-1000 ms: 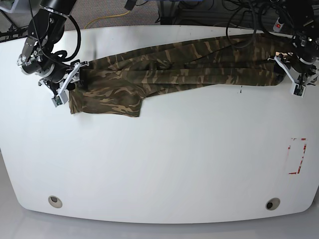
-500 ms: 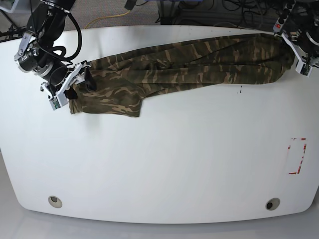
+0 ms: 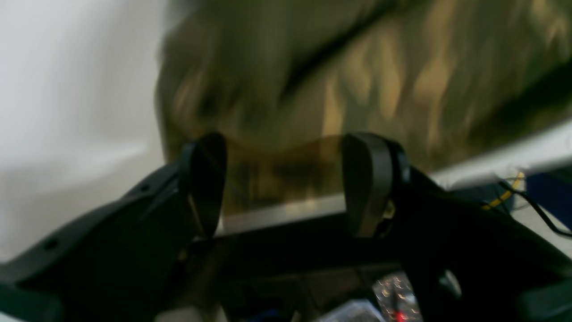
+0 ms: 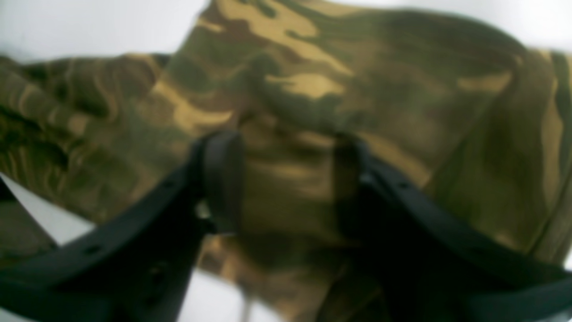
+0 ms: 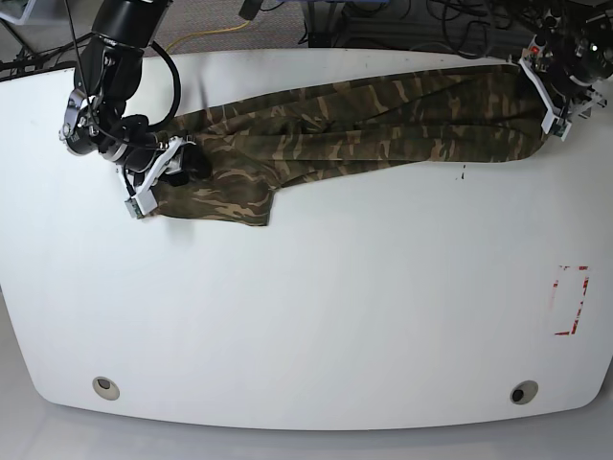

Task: Fold the T-shirt properly
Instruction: 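Release the left gripper and regrasp the folded shirt's end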

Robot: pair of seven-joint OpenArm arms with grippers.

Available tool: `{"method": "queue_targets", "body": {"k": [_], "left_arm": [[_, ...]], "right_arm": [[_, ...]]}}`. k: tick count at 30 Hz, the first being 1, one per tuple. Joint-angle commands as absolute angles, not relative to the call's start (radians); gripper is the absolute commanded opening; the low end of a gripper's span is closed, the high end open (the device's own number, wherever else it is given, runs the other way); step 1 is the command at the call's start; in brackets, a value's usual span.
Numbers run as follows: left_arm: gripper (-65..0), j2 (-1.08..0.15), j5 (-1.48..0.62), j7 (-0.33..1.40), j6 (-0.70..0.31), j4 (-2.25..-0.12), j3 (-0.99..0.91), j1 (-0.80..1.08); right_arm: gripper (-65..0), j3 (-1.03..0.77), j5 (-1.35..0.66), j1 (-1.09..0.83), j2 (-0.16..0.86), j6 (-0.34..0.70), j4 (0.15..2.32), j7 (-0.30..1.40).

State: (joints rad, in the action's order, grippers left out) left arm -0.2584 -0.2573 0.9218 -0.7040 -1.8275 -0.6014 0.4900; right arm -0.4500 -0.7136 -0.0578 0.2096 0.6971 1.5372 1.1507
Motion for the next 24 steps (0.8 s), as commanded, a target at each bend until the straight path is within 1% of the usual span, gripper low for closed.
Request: {"method": "queue_targets", "body": {"k": [1,8,14,18,22,24], "left_arm": [[-27.8,-0.277,-0.197,0.915,-0.698,-1.787,-0.564,0.452],[-27.9,-0.277,-0.134,0.914,-0.698,-1.662,-0.504,0.295],[-27.9,-0.277,-0.142,0.915,-0.698,-1.662,-0.452,0.217],[-27.8,-0.277,-0.151,0.92,-0.698,-1.742,-0.437,0.197],[-27.5,-0.285,-0.277,0.98,-0.698,-1.863,-0.44,0.209],[-27.5,-0.309,-0.357,1.023,-0.698,-1.917,-0.444,0.219]], "right_arm": [[-38.2,-0.446,-0.73,-0.044,0.259,0.698,1.471,1.073],[-38.2,-0.401,-0.73,-0.044,0.381,0.698,1.28,0.88],[-38.2,-0.407,-0.731,-0.045,0.437,0.698,1.225,0.808],[-38.7,-0.407,-0.733,-0.048,0.44,0.698,1.227,0.809],[-38.7,-0.407,-0.733,-0.05,0.437,0.698,1.227,0.809],[-38.7,-0.407,-0.733,-0.05,0.433,0.698,1.227,0.809]]}}
